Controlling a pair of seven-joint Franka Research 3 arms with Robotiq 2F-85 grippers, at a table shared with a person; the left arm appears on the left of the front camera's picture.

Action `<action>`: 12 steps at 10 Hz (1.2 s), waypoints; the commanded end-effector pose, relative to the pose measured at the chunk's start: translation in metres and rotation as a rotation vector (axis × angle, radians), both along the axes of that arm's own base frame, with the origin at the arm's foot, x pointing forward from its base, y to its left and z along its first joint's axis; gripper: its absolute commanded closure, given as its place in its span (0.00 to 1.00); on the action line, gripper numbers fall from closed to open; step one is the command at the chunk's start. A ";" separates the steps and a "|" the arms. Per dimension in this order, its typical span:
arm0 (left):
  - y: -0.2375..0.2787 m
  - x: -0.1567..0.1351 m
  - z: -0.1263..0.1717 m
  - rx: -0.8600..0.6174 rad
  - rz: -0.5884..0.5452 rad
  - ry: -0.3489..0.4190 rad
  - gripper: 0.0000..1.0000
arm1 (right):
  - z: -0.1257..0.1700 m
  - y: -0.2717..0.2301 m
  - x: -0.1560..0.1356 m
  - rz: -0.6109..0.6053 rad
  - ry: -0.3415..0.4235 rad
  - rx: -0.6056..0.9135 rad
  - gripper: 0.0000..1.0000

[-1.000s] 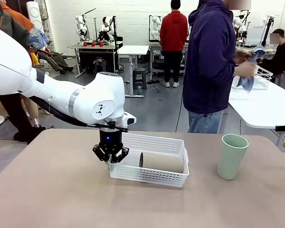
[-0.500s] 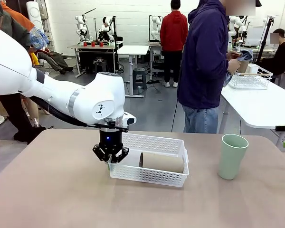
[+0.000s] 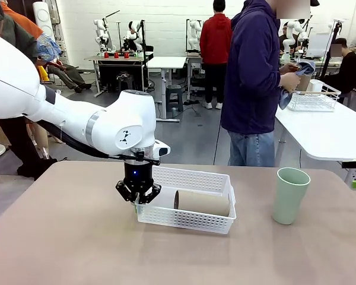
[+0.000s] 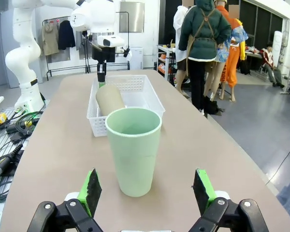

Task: Clean and organize the cups into the basket.
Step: Pick up the Reusable plastic cup from the right side of the table and stack it inside the Organizing basket in the center of the table.

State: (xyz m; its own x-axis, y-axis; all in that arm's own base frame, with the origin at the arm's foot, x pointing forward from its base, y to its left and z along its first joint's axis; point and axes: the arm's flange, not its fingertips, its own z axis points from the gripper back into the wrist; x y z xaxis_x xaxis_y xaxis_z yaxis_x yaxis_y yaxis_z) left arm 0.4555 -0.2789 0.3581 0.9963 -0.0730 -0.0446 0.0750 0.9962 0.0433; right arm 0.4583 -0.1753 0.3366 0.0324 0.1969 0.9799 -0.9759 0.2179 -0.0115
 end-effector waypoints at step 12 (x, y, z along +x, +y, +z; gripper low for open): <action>-0.002 0.000 0.000 0.000 -0.001 0.001 1.00 | -0.057 0.006 0.011 0.013 0.101 -0.040 0.00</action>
State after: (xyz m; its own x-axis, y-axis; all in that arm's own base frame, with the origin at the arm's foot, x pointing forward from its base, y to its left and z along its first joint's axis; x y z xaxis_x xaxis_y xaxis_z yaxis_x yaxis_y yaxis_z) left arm 0.4555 -0.2789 0.3581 0.9963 -0.0730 -0.0447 0.0749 0.9962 0.0433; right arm 0.4696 -0.1690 0.2802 0.1265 0.2362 0.9634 -0.9755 0.2057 0.0777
